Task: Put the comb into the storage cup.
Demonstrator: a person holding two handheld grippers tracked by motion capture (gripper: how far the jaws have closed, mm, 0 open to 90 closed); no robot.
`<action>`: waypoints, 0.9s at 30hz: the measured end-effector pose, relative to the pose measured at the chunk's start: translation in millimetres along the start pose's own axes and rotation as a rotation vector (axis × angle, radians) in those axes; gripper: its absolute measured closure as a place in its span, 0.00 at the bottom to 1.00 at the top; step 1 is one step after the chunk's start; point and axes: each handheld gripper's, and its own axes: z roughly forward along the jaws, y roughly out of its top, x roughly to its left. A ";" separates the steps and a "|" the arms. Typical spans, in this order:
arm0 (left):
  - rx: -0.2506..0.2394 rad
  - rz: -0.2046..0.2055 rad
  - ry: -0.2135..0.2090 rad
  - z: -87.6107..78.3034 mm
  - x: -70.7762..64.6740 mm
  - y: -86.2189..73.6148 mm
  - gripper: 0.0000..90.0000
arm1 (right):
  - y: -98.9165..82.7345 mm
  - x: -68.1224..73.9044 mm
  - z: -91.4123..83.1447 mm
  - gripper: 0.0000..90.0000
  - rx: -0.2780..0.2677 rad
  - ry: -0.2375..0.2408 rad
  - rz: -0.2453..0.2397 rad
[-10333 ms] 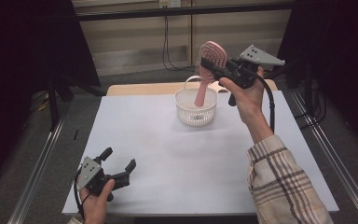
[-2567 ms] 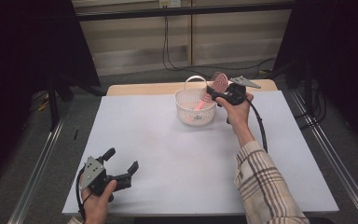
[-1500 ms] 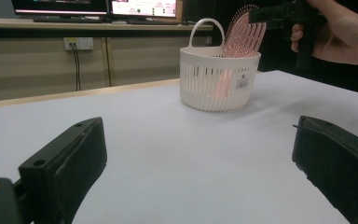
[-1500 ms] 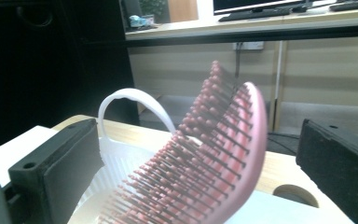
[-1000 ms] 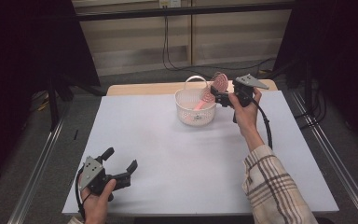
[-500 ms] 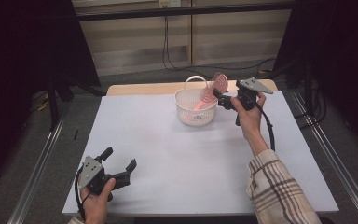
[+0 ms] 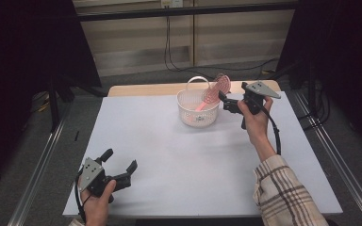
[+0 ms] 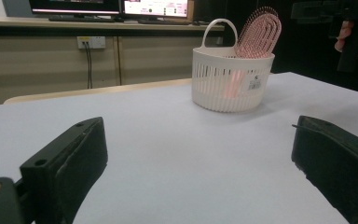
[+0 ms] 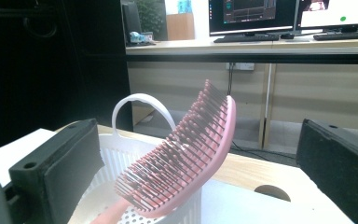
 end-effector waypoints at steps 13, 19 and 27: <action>-0.010 -0.003 -0.010 -0.7 -1.8 0.7 0.04 | -1.8 7.9 -18.9 0.00 -0.004 0.024 -0.016; -0.009 -0.002 -0.001 -0.9 -1.2 0.7 0.04 | -6.3 10.2 -30.6 0.00 0.003 0.018 -0.053; -0.009 0.001 -0.001 -1.5 -1.5 0.8 0.04 | -8.9 11.5 -47.0 0.00 -0.003 0.014 -0.068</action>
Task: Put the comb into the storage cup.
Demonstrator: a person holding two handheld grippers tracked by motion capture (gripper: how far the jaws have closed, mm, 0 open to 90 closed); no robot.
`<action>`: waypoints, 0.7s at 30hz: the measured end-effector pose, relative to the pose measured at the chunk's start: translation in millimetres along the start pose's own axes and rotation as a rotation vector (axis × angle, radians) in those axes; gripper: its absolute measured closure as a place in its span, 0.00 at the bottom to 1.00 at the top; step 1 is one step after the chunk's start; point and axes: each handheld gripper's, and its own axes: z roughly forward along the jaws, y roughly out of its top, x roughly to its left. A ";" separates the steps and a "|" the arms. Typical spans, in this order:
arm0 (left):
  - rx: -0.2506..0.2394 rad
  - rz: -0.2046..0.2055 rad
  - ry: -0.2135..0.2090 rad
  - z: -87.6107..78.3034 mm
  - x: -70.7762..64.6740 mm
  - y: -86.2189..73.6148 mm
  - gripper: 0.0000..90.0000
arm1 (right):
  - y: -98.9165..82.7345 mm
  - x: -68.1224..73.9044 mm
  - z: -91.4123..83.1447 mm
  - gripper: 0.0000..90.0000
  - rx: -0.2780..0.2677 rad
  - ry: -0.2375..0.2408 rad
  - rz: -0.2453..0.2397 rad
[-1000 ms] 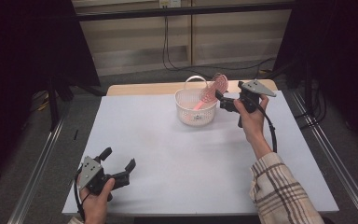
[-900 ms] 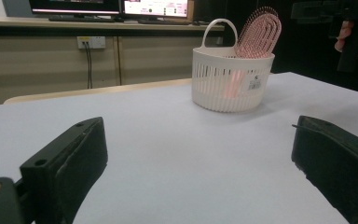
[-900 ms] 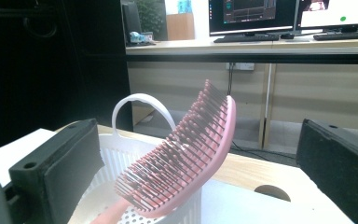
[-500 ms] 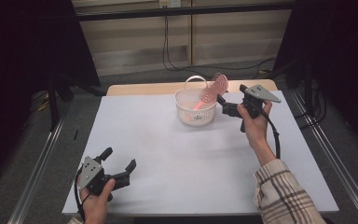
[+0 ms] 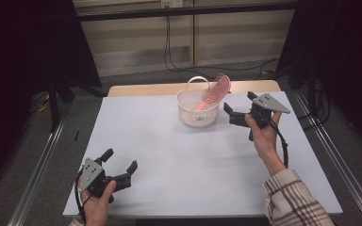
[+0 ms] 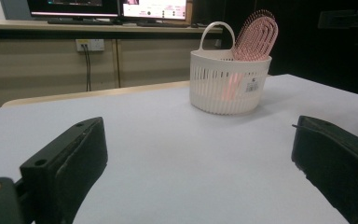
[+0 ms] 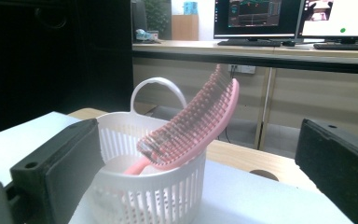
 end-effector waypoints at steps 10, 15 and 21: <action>-0.010 -0.005 0.002 -0.6 0.2 0.3 0.04 | 1.8 6.0 -18.6 0.00 -0.013 0.001 -0.013; -0.009 -0.002 0.003 -0.4 -0.2 0.2 0.04 | -0.4 9.5 -28.2 0.00 -0.011 0.008 -0.025; -0.008 -0.002 0.005 -1.0 0.2 0.3 0.04 | -4.0 9.4 -36.5 0.00 0.000 -0.008 -0.046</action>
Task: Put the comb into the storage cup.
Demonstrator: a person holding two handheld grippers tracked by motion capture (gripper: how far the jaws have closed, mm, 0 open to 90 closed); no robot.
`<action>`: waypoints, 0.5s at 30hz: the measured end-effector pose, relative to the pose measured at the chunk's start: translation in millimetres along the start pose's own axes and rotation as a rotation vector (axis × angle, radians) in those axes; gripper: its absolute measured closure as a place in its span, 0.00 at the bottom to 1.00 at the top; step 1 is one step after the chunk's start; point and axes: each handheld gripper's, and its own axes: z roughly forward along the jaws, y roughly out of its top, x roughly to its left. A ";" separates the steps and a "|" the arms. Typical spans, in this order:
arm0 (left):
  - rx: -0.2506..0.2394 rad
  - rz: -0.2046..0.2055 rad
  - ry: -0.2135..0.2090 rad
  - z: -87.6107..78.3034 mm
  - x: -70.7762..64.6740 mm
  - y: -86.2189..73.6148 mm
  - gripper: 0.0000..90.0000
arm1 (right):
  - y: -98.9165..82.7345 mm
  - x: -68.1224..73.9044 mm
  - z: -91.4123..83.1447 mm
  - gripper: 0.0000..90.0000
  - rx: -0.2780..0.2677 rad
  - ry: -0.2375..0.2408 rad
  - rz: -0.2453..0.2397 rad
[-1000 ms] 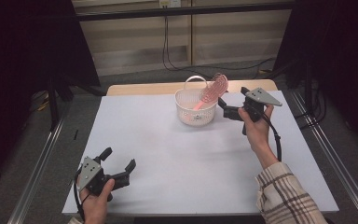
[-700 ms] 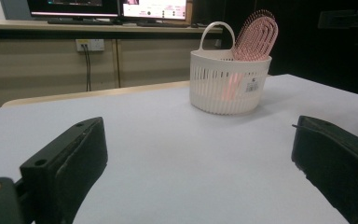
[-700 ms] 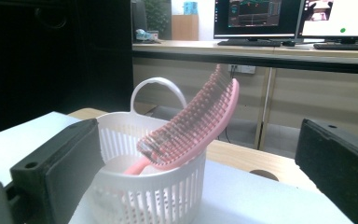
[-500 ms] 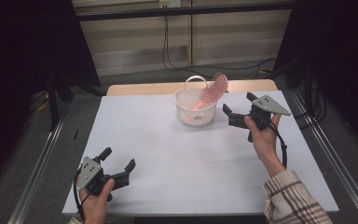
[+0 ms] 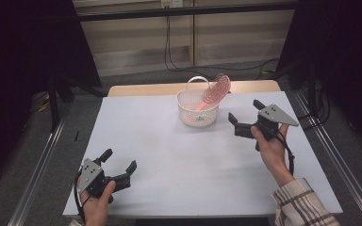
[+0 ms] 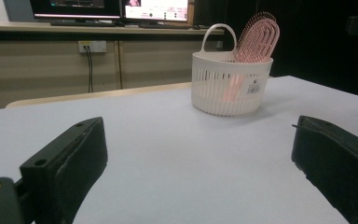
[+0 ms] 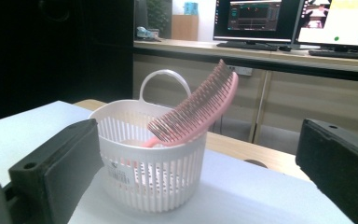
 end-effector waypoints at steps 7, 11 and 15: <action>-0.002 -0.002 0.000 0.4 -0.5 0.0 0.04 | -5.3 -1.2 -12.6 0.00 0.003 -0.015 -0.001; -0.003 -0.005 0.001 -0.1 -0.1 0.3 0.04 | -8.1 -0.8 -18.8 0.00 0.010 -0.015 -0.001; 0.001 -0.001 -0.004 -0.3 -1.1 0.6 0.04 | -11.2 0.1 -26.3 0.00 0.018 -0.012 -0.006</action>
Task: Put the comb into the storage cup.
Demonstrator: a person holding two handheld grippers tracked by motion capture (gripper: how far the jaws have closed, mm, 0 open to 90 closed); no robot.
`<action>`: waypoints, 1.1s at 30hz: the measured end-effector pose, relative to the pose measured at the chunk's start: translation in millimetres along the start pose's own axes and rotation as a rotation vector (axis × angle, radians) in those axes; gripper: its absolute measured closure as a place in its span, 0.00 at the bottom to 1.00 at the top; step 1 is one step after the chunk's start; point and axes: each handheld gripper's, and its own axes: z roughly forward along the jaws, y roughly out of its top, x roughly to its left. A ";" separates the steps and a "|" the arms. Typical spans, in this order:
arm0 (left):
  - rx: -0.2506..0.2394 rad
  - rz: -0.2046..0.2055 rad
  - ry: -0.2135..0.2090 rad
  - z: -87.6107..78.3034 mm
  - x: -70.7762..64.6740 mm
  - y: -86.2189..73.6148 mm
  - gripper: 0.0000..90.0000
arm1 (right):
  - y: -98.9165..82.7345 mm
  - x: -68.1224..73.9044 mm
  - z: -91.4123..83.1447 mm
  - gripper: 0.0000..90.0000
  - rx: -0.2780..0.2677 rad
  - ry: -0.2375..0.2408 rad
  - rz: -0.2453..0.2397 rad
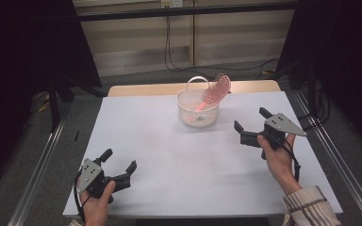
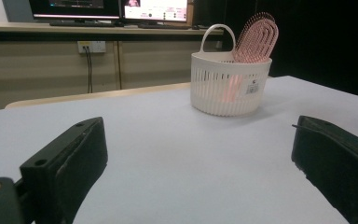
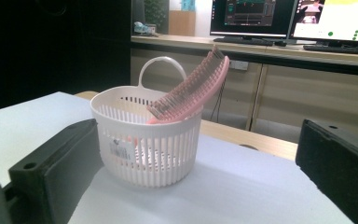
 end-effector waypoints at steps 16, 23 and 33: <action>0.002 -0.004 0.007 0.3 0.4 0.1 0.04 | -15.9 1.6 -25.8 0.00 0.013 -0.045 -0.006; 0.001 -0.008 0.008 -0.1 0.6 0.2 0.04 | -21.5 5.0 -35.4 0.00 0.013 -0.046 0.007; 0.007 -0.004 0.008 0.2 -0.9 0.2 0.04 | -26.5 4.1 -52.9 0.00 0.002 -0.077 0.012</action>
